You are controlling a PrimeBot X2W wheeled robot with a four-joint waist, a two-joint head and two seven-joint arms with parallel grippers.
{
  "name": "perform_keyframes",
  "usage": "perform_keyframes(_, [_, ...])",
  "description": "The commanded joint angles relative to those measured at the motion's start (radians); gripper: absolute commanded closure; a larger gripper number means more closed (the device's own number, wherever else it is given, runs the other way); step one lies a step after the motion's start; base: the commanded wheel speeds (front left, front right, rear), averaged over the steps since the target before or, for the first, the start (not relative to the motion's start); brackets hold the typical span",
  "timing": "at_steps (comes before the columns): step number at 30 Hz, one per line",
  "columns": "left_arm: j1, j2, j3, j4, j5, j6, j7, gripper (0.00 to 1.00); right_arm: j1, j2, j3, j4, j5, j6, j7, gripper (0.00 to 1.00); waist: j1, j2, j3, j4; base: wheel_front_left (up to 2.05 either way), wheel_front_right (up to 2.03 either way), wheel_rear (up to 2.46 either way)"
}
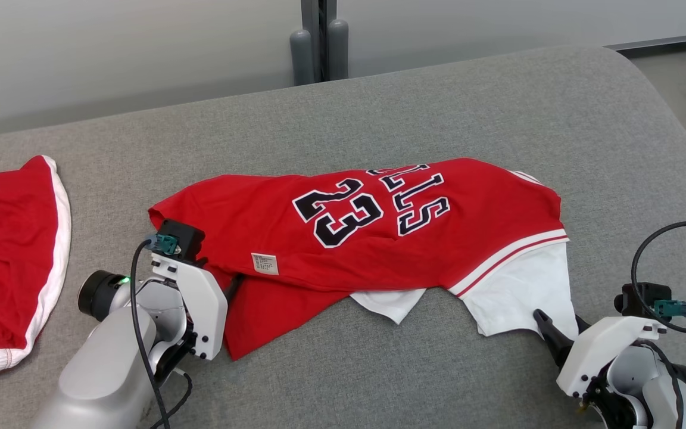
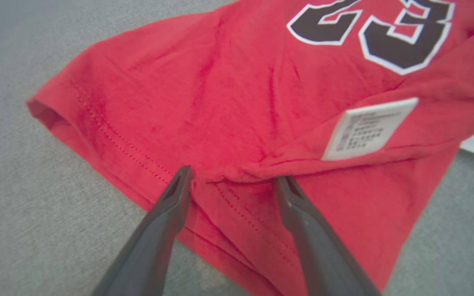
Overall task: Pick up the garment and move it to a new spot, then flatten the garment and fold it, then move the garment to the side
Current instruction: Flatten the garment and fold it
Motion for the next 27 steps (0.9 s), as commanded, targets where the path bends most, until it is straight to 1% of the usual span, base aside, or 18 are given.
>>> perform_keyframes(1, [-0.015, 0.009, -0.005, 0.003, -0.010, -0.001, -0.003, 0.00, 0.011, 0.006, 0.019, 0.014, 0.012, 0.002, 0.015, 0.17, 0.0000, 0.0000, -0.002, -0.001, 0.00, 0.00, 0.00])
perform_keyframes(2, [-0.016, 0.010, -0.009, 0.005, -0.014, -0.001, -0.003, 0.00, 0.011, 0.004, 0.025, 0.012, 0.016, 0.003, 0.014, 0.52, 0.0000, 0.0000, -0.003, -0.001, 0.00, 0.00, 0.00])
perform_keyframes(3, [-0.017, 0.010, -0.015, 0.006, -0.016, -0.001, -0.002, 0.00, 0.011, 0.001, 0.031, 0.012, 0.018, 0.003, 0.012, 0.65, 0.0000, 0.0000, -0.004, -0.002, 0.00, 0.00, 0.00])
perform_keyframes(4, [-0.018, 0.012, -0.020, 0.007, -0.021, -0.001, -0.001, 0.09, 0.011, -0.002, 0.037, 0.010, 0.022, 0.003, 0.009, 0.84, 0.0000, 0.0000, -0.006, -0.003, 0.00, 0.00, 0.00])
perform_keyframes(5, [-0.018, 0.013, -0.025, 0.008, -0.024, -0.001, -0.001, 0.43, 0.012, -0.005, 0.042, 0.008, 0.026, 0.003, 0.006, 1.00, 0.0000, 0.0000, -0.007, -0.004, 0.00, 0.00, 0.00])
perform_keyframes(6, [-0.020, 0.015, -0.029, 0.008, -0.028, -0.001, -0.002, 0.67, 0.012, -0.008, 0.046, 0.007, 0.028, 0.002, 0.003, 1.00, 0.0000, 0.0000, -0.008, -0.004, 0.00, 0.00, 0.00])
perform_keyframes(7, [-0.021, 0.015, -0.034, 0.009, -0.032, -0.001, -0.004, 1.00, 0.013, -0.013, 0.048, 0.007, 0.031, 0.002, 0.001, 1.00, 0.0000, 0.0000, -0.009, -0.004, 0.00, 0.00, 0.00])
perform_keyframes(14, [-0.021, 0.021, -0.058, 0.010, -0.058, -0.001, -0.009, 1.00, 0.016, -0.028, 0.073, -0.002, 0.053, 0.002, -0.018, 1.00, 0.0000, 0.0000, -0.017, -0.002, 0.00, 0.00, 0.00])
perform_keyframes(18, [-0.025, 0.029, -0.060, 0.006, -0.069, -0.001, -0.036, 1.00, 0.017, -0.041, 0.082, -0.020, 0.073, 0.002, -0.045, 1.00, 0.0000, 0.0000, -0.027, 0.003, 0.00, 0.00, 0.00])
perform_keyframes(23, [-0.022, 0.046, -0.040, -0.014, -0.084, 0.004, -0.081, 1.00, 0.019, -0.055, 0.079, -0.046, 0.076, 0.002, -0.095, 1.00, 0.0000, 0.0000, -0.052, 0.012, 0.00, 0.00, 0.00])
perform_keyframes(27, [0.002, 0.065, -0.010, -0.062, -0.102, 0.017, -0.117, 1.00, 0.028, -0.070, 0.062, -0.100, 0.091, 0.002, -0.145, 1.00, 0.0000, 0.0000, -0.078, 0.019, 0.00, 0.00, 0.00])
